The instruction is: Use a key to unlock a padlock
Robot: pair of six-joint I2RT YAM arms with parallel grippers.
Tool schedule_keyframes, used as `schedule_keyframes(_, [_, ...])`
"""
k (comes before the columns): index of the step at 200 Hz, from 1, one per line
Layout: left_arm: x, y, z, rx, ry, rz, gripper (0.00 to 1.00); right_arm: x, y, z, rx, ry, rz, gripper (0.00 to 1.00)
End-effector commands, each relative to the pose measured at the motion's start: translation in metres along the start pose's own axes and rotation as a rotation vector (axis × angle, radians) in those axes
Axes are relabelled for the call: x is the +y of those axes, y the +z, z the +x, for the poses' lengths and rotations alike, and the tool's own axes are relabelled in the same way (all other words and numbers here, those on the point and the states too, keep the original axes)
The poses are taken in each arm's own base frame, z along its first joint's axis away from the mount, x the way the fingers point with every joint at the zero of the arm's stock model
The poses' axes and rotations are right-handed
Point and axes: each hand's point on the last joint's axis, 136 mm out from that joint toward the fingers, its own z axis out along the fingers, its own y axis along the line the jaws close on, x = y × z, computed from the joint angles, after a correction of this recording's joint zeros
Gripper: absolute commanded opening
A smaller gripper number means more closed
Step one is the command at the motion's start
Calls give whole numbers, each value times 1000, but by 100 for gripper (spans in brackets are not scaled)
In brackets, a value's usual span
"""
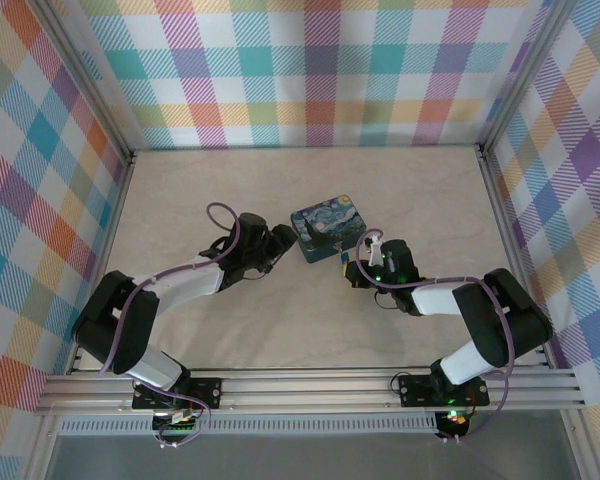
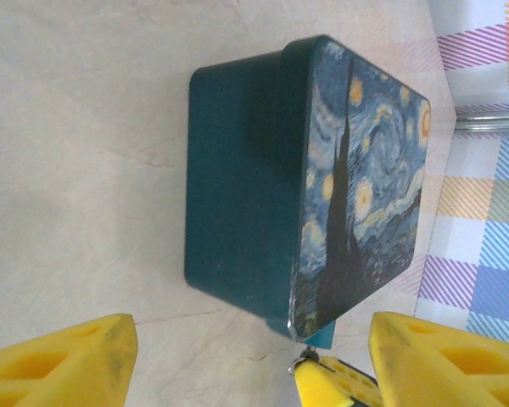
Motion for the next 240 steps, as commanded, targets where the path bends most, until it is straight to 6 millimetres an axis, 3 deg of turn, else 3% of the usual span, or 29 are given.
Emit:
schedule_keyframes(1, [-6, 12, -12, 3, -32, 33, 72, -9, -2, 9, 27, 58, 11, 10])
schedule_keyframes(47, [-20, 28, -19, 10, -10, 35, 73, -20, -5, 9, 18, 101, 43, 24])
schedule_keyframes(86, [-19, 38, -23, 7, -6, 12, 76, -23, -10, 10, 23, 97, 56, 32])
schedule_keyframes(120, [-19, 48, -22, 29, -3, 1, 77, -18, -17, 0, -1, 69, 49, 41])
schedule_keyframes(156, [-20, 61, -20, 56, 2, 4, 76, -14, -28, -16, -4, 110, 26, 59])
schedule_keyframes(210, [-3, 68, -12, 83, 0, -30, 75, 3, -34, -32, 3, 142, -120, 86])
schedule_keyframes(240, [10, 68, -7, 93, -6, -52, 74, 16, -33, -42, 6, 125, -191, 93])
